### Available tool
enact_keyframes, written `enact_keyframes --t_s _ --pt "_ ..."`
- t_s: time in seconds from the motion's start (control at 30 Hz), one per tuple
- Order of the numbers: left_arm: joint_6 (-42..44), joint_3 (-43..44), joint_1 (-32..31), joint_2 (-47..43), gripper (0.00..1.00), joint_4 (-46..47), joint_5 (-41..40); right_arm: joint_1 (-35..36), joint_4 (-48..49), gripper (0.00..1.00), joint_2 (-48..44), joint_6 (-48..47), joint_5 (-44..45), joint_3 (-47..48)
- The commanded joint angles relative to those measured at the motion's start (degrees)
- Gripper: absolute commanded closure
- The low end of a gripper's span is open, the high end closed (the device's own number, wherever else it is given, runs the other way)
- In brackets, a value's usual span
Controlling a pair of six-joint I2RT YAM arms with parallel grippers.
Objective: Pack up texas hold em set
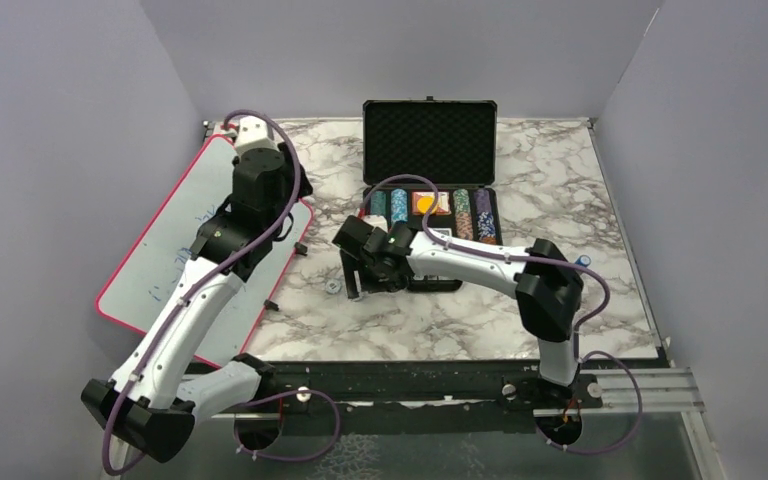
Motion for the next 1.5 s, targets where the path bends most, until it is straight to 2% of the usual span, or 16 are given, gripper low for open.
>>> enact_keyframes --t_s 0.0,0.23,0.5,0.8,1.27,1.47 --pt "4.08 5.94 2.86 -0.91 0.43 0.68 -9.58 0.14 -8.14 0.20 8.13 -3.95 0.68 10.41" --pt "5.55 8.68 5.25 -1.63 0.38 2.45 -7.29 0.23 -15.01 0.24 19.39 -6.15 -0.79 23.73" --pt "5.85 6.21 5.29 -2.46 0.34 3.12 -6.91 0.18 -17.75 0.29 25.97 -7.96 -0.81 30.23" --pt "5.24 5.17 5.31 -3.00 0.34 3.36 -5.51 0.22 -15.37 0.35 28.34 -9.44 -1.28 30.24" --pt "4.72 4.42 5.33 -2.60 0.34 2.98 -3.94 0.15 -9.86 0.35 29.42 -9.32 0.03 29.26" --pt "4.87 4.31 5.27 -2.58 0.34 2.89 -3.93 0.16 -10.72 0.53 29.55 -8.33 -0.06 28.11"
